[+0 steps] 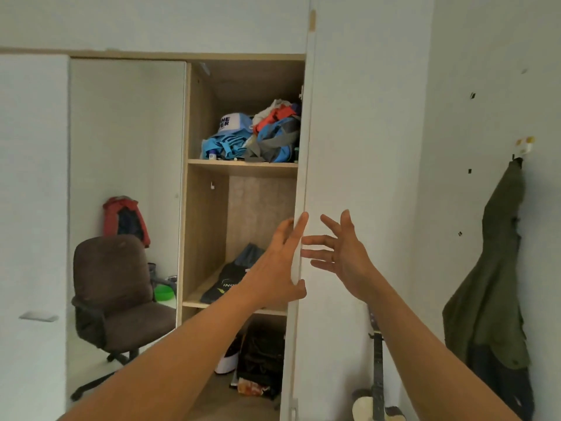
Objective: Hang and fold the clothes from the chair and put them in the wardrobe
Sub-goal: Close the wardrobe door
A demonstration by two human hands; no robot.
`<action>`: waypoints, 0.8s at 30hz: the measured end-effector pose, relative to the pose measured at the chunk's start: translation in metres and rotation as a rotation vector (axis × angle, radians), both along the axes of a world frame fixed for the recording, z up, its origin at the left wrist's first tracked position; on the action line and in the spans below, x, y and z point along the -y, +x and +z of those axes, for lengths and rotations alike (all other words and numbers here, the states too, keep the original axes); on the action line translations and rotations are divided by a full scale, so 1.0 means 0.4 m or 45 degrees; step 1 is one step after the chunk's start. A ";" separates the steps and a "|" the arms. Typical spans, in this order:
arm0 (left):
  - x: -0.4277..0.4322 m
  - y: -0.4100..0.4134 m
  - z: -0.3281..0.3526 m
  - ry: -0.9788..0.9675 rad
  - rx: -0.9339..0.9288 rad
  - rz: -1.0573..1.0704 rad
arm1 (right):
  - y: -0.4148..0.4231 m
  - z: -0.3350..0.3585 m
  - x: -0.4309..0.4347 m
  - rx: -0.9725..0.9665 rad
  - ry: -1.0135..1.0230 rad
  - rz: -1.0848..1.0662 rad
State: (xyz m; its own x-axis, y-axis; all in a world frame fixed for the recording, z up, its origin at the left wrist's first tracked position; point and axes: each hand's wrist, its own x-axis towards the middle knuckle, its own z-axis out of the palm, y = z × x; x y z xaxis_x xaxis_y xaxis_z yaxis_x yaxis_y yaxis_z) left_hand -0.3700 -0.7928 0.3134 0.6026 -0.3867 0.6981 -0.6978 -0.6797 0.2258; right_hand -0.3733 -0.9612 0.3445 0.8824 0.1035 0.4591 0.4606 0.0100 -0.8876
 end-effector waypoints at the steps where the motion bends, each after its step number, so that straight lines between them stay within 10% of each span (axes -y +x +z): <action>1: -0.028 -0.001 0.001 0.008 -0.012 0.025 | 0.009 0.001 -0.023 0.002 -0.004 0.027; 15: -0.371 0.116 -0.017 0.384 0.298 1.103 | 0.221 -0.073 -0.374 -0.025 -0.273 0.175; 24: -0.523 0.356 -0.148 0.657 0.091 1.173 | 0.507 -0.193 -0.470 0.228 -0.741 -0.236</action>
